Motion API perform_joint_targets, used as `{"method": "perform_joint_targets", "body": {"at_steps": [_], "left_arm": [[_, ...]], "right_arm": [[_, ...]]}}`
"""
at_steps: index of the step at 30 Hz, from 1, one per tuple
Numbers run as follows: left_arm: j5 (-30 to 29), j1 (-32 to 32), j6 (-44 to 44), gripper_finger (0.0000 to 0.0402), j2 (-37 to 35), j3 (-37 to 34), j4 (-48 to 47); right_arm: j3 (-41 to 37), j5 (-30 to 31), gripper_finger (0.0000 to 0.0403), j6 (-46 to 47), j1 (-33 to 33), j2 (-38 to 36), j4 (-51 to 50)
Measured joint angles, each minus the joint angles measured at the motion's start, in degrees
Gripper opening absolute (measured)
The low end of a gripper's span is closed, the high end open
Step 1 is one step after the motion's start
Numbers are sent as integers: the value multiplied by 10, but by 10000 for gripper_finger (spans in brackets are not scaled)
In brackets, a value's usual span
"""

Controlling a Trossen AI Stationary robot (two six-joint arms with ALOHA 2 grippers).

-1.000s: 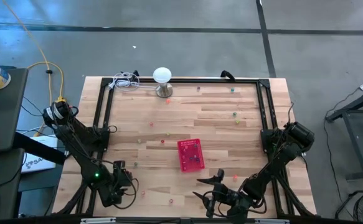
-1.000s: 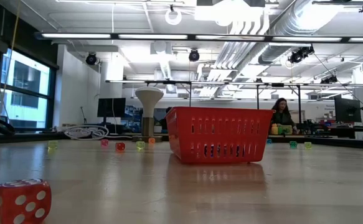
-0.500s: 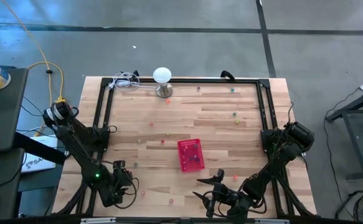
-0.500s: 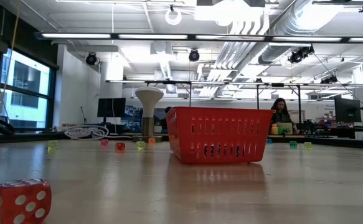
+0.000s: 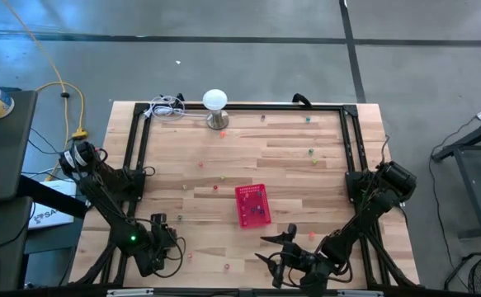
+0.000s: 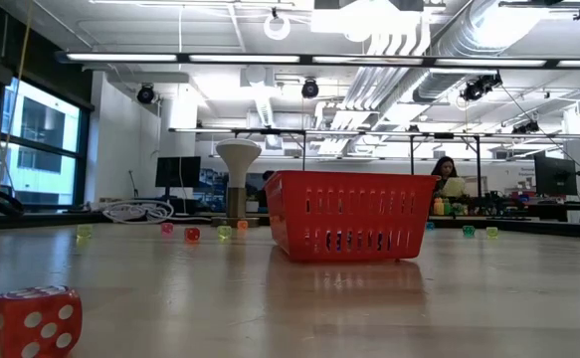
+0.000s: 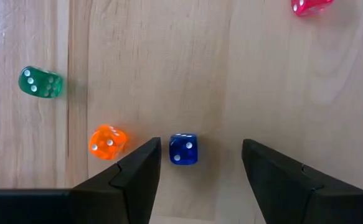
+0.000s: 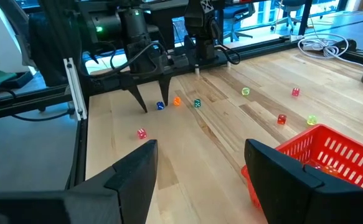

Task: Pick & Place Dice
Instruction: Put the dark blue die into the red basket

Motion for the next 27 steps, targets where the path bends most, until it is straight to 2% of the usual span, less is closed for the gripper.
{"method": "perform_joint_targets", "body": {"at_steps": [5,18,22,27], "left_arm": [[2,0,0,190,1,0,1],[0,1,4,52,21,1,6],[3,11,15,43,20,4,14],[-5,57,106,46,14,35,18]], "right_arm": [[0,-16,231,4,-4,0,-1],[0,-16,231,5,-4,0,-1],[0,-16,231,5,-4,0,-1],[0,-14,231,5,-7,0,0]]}}
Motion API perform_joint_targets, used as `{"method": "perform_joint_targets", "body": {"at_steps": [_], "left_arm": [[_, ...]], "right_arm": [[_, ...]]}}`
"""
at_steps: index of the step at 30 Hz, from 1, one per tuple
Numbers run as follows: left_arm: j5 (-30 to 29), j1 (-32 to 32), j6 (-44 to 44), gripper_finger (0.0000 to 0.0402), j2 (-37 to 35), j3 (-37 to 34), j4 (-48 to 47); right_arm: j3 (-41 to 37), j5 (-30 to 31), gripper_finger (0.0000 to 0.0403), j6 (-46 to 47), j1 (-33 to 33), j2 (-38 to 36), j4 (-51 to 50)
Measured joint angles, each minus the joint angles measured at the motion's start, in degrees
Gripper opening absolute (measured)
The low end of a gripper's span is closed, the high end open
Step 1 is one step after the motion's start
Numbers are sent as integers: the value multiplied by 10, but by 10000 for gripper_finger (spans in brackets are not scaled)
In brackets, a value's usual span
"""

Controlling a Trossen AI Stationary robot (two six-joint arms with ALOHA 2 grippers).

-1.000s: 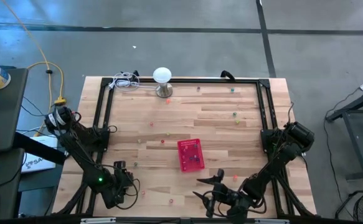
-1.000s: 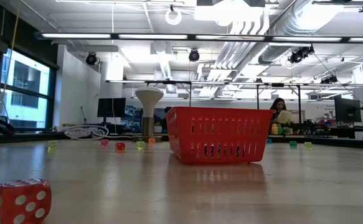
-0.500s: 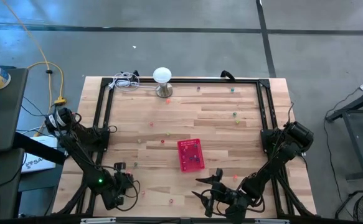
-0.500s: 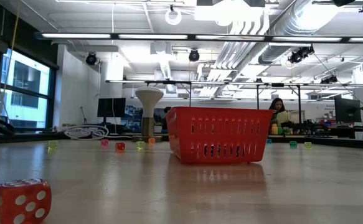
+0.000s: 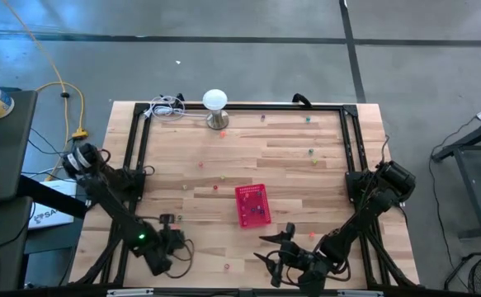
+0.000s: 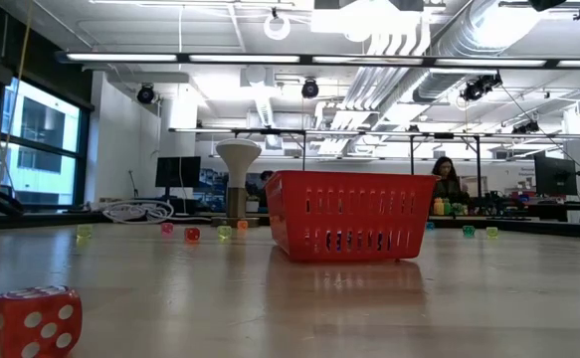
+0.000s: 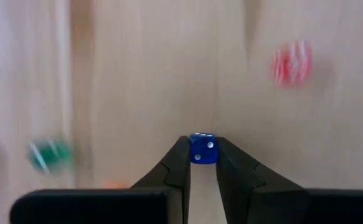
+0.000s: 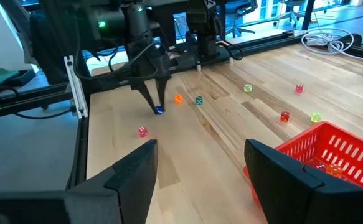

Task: Pick & Place Dice
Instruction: Put the dark blue die into the red basket

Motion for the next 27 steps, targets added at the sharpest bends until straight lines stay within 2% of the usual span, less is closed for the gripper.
{"method": "perform_joint_targets", "body": {"at_steps": [6,10,14,17,21,27], "left_arm": [[-13,89,203,46,-23,61,9],[-12,176,340,46,-28,94,73],[65,255,446,46,-27,96,192],[122,306,466,46,-27,96,241],[158,353,466,46,-26,96,262],[201,383,460,46,11,96,312]], "right_arm": [[0,1,231,0,-1,0,0],[0,0,231,0,-1,0,1],[0,0,231,-2,-1,0,0],[0,0,231,-3,-1,0,0],[0,-2,231,-1,-1,0,0],[0,-16,231,-2,-1,0,0]]}}
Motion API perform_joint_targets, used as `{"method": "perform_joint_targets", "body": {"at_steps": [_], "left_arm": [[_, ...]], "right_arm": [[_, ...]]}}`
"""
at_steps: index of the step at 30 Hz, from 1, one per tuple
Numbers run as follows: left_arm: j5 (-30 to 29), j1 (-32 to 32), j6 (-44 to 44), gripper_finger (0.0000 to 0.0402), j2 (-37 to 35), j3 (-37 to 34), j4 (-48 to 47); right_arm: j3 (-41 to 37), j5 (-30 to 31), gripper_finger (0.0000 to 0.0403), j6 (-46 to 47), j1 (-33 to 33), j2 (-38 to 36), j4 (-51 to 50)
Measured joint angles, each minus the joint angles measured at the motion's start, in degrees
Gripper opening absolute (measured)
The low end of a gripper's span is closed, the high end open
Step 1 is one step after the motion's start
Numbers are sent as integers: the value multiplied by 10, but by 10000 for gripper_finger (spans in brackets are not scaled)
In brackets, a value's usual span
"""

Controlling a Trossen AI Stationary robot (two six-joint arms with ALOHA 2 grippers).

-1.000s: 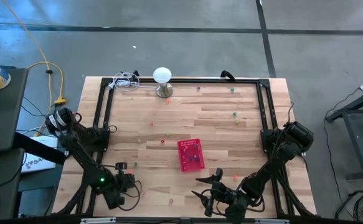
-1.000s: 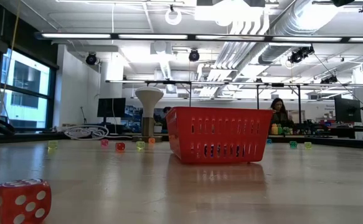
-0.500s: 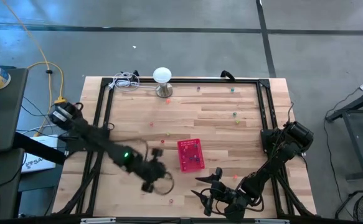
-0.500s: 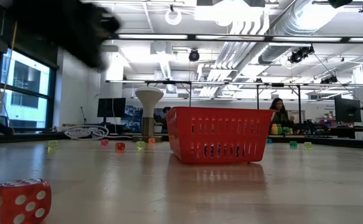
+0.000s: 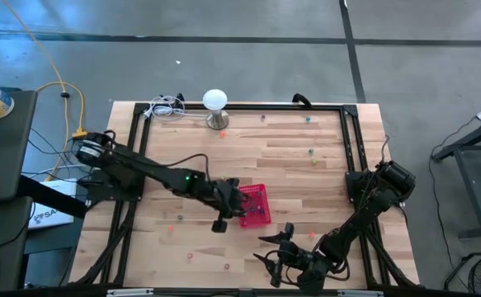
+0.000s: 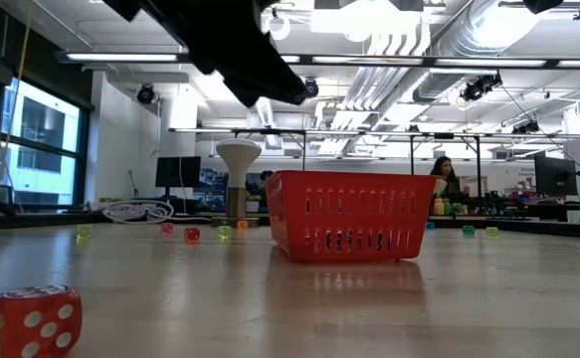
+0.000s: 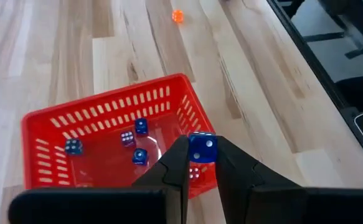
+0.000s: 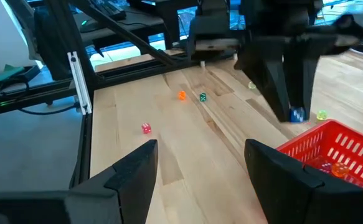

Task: Pick & Place Dice
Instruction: Put the dark blue die into the red basket

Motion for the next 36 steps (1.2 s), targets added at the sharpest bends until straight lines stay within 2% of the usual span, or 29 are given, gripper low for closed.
{"method": "perform_joint_targets", "body": {"at_steps": [2,7,16,21,28,31,36], "left_arm": [[4,2,0,47,15,0,16],[-36,2,-12,66,38,1,27],[-88,0,-11,83,39,1,48],[-143,-2,-11,84,42,1,46],[-152,-4,-26,88,42,1,49],[-152,-4,-27,108,42,1,48],[-152,-8,-31,166,42,1,50]], "right_arm": [[0,0,231,1,0,0,0],[0,0,231,-1,0,0,0],[0,1,231,-1,0,0,-1],[0,1,231,-1,0,0,-1],[0,4,231,-1,-2,14,-2],[0,0,231,1,-7,30,9],[-1,-6,231,-1,-17,44,29]]}}
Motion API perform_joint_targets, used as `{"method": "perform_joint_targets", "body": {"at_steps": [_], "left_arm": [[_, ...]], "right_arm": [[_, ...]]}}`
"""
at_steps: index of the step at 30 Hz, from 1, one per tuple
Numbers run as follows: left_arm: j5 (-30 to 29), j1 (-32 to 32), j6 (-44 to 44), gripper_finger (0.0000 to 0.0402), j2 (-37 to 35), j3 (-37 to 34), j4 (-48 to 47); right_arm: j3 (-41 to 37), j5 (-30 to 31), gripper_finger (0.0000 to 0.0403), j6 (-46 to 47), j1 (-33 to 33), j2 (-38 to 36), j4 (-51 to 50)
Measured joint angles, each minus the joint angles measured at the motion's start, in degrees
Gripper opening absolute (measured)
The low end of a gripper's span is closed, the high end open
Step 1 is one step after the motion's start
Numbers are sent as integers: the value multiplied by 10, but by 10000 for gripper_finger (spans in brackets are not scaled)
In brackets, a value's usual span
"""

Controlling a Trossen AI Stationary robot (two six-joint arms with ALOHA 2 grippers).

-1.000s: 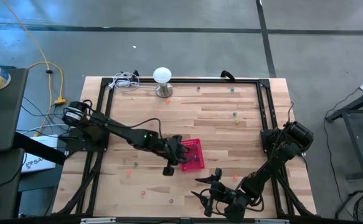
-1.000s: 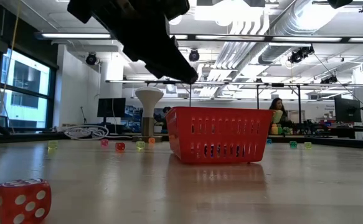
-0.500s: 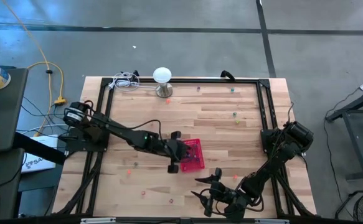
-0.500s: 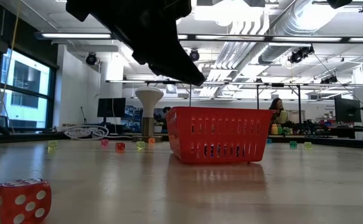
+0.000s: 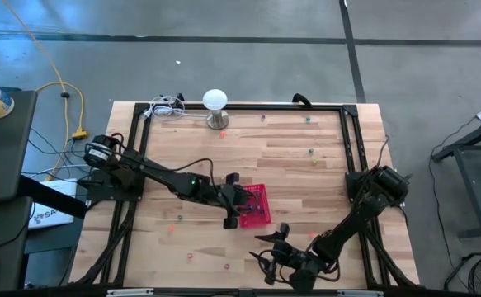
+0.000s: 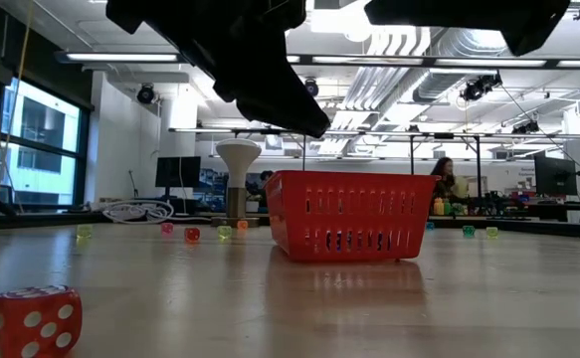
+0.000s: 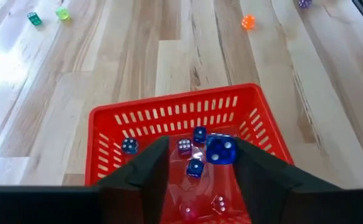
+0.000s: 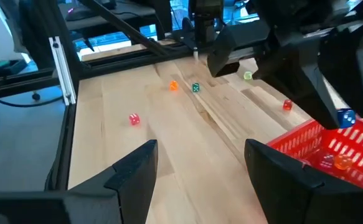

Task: Pick & Place Dice
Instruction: Put the dark blue die into the red basket

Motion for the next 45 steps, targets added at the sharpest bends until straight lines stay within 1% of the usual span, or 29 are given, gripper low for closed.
{"method": "perform_joint_targets", "body": {"at_steps": [2,4,6,10,12,14,17,19,21,23,27,30,33,35,37,42,45], "left_arm": [[1,-4,-1,187,0,0,0],[9,-9,1,201,0,0,0],[16,-14,10,210,0,0,0],[20,-24,29,213,0,0,0],[20,-27,37,214,0,0,2],[20,-27,39,214,0,0,10],[20,-26,36,214,0,0,24],[18,-26,36,214,0,-1,22],[17,-25,40,214,1,-2,19],[15,-25,44,214,1,-2,15],[2,-25,46,214,1,-2,14],[6,-23,44,214,1,-1,19],[6,-23,44,214,0,0,16],[5,-24,44,214,0,0,15],[4,-24,44,214,0,0,15],[4,-24,40,214,0,0,15],[4,-23,39,214,0,0,15]], "right_arm": [[0,-5,231,-2,-2,1,0],[0,4,231,-3,-6,1,0],[0,47,231,-2,-8,1,-1],[0,166,231,17,-16,1,-1],[0,192,231,17,-25,1,-1],[0,184,231,14,-42,1,-2],[0,124,231,19,-75,1,-14],[0,90,231,57,-94,1,-34],[0,75,231,109,-107,1,-51],[0,74,231,129,-113,1,-60],[1,91,231,122,-116,1,-67],[1,104,231,122,-117,1,-75],[1,131,231,121,-115,-4,-84],[1,135,231,118,-113,-10,-94],[1,126,231,123,-113,-17,-110],[1,66,231,161,-128,-22,-152],[1,35,231,226,-139,-22,-211]]}}
